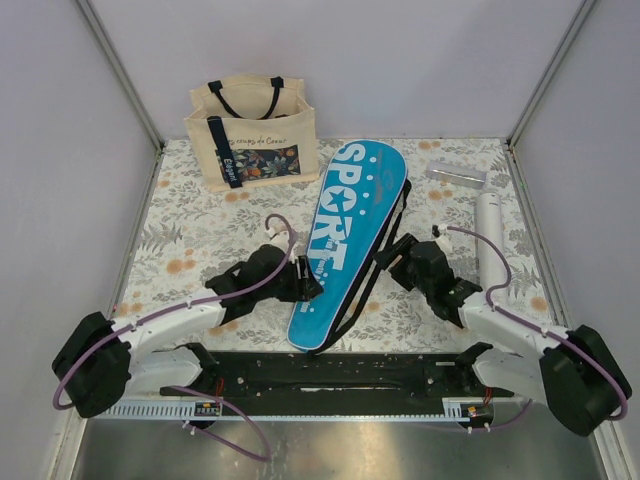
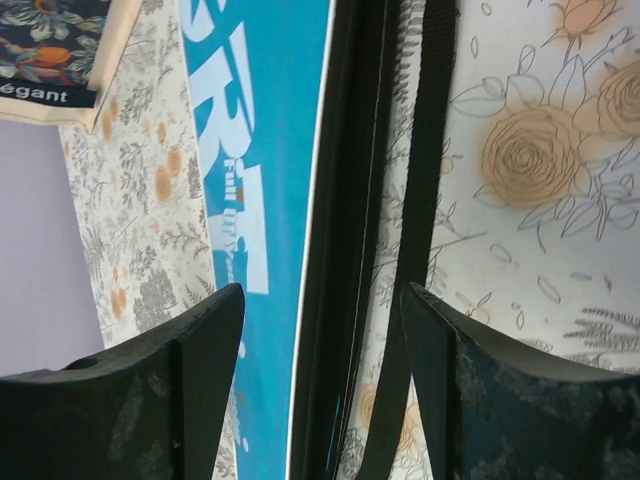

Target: Pack up the badminton gear

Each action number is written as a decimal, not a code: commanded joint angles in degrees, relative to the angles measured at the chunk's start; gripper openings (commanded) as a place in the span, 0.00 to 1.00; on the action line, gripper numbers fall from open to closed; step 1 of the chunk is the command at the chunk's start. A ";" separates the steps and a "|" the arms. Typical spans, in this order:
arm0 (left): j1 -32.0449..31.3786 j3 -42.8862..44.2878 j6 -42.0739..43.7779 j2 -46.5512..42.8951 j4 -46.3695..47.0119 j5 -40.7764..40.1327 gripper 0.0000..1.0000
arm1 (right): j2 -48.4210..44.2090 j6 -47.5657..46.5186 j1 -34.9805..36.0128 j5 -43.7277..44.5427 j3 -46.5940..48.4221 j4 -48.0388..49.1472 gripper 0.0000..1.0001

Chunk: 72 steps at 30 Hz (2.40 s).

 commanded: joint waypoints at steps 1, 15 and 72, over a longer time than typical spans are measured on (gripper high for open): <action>-2.77 2.11 0.63 3.65 10.02 6.65 0.57 | 6.53 -2.78 -3.91 -7.48 3.34 7.58 0.73; -6.38 0.71 -1.75 14.74 14.35 7.10 0.53 | 27.90 -1.64 -7.08 -17.50 4.76 18.67 0.77; -21.84 -1.32 57.73 -33.42 -9.63 2.26 0.79 | 5.58 15.84 -5.23 -13.55 20.31 -4.18 0.00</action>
